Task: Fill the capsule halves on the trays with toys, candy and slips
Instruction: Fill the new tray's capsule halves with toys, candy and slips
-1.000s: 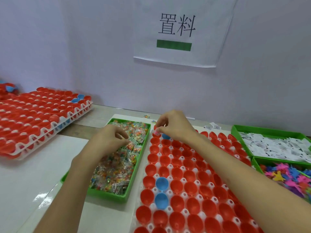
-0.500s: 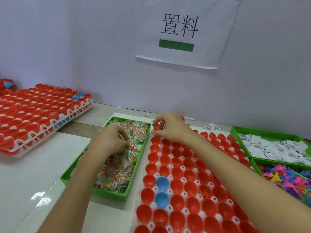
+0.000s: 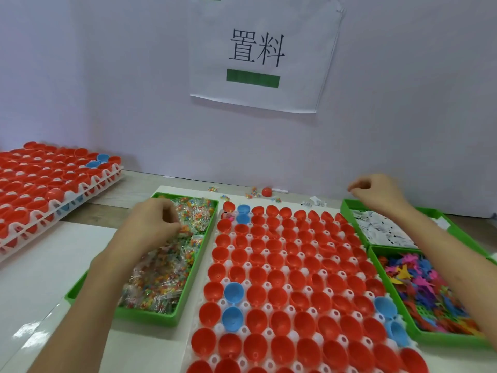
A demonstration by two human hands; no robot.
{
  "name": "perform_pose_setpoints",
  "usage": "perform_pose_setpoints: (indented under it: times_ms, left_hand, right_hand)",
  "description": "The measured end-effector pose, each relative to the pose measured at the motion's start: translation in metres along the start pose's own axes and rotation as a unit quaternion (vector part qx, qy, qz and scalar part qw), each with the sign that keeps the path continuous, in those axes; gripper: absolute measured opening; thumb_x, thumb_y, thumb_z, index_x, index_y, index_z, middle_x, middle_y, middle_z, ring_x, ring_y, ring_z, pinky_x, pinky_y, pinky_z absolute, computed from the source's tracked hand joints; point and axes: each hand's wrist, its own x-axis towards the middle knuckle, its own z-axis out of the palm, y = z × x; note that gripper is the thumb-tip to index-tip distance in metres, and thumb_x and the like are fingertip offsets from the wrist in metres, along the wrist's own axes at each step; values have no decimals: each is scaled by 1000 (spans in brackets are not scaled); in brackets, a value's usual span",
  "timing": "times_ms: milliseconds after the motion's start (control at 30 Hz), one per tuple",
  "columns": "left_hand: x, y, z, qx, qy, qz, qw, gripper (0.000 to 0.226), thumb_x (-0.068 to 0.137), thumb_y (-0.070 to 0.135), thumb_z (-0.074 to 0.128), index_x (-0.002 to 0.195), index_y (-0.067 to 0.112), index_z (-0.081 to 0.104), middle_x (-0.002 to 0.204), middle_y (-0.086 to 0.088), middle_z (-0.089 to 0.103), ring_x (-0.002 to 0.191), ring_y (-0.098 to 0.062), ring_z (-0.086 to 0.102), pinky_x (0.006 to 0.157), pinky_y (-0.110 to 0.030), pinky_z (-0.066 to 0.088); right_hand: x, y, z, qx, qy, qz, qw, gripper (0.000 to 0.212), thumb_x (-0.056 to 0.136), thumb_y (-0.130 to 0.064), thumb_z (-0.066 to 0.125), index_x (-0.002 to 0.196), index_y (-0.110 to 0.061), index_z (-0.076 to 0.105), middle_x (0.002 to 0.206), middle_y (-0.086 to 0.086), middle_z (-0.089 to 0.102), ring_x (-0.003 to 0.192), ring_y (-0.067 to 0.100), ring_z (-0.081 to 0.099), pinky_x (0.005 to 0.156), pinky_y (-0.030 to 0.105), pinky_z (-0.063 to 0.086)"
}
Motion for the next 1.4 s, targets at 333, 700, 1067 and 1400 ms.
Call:
perform_pose_setpoints:
  times_ms: [333, 700, 1067, 1400]
  left_hand:
    - [-4, 17, -1, -32, 63, 43, 997, 20, 87, 12, 72, 75, 17, 57, 70, -1, 73, 52, -17, 68, 50, -26, 44]
    - [-19, 40, -11, -106, 199, 118, 967, 21, 93, 8, 63, 95, 28, 69, 80, 13, 70, 65, -5, 66, 50, -10, 48]
    - [-89, 140, 20, -474, -102, 137, 864, 21, 70, 31, 75, 90, 28, 79, 85, -6, 79, 72, -16, 74, 66, -19, 57]
    - [-111, 158, 36, -532, -156, 110, 825, 31, 61, 40, 77, 90, 28, 80, 66, 0, 72, 65, -14, 71, 68, -20, 56]
  right_hand:
    - [-34, 105, -16, -77, -35, 108, 991, 18, 84, -21, 77, 101, -13, 74, 107, 11, 71, 92, 25, 62, 82, 33, 47]
    - [-51, 109, -23, 8, 147, 72, 986, 15, 93, -21, 68, 93, -11, 79, 100, 8, 77, 83, 15, 57, 80, 28, 40]
    - [-103, -10, -51, 324, 142, -91, 931, 10, 78, -27, 82, 83, -27, 74, 75, -14, 74, 59, 0, 65, 56, 11, 49]
    - [-141, -64, -66, 430, -7, -140, 892, 29, 67, -45, 76, 84, -22, 79, 75, 5, 73, 59, 12, 63, 66, 23, 56]
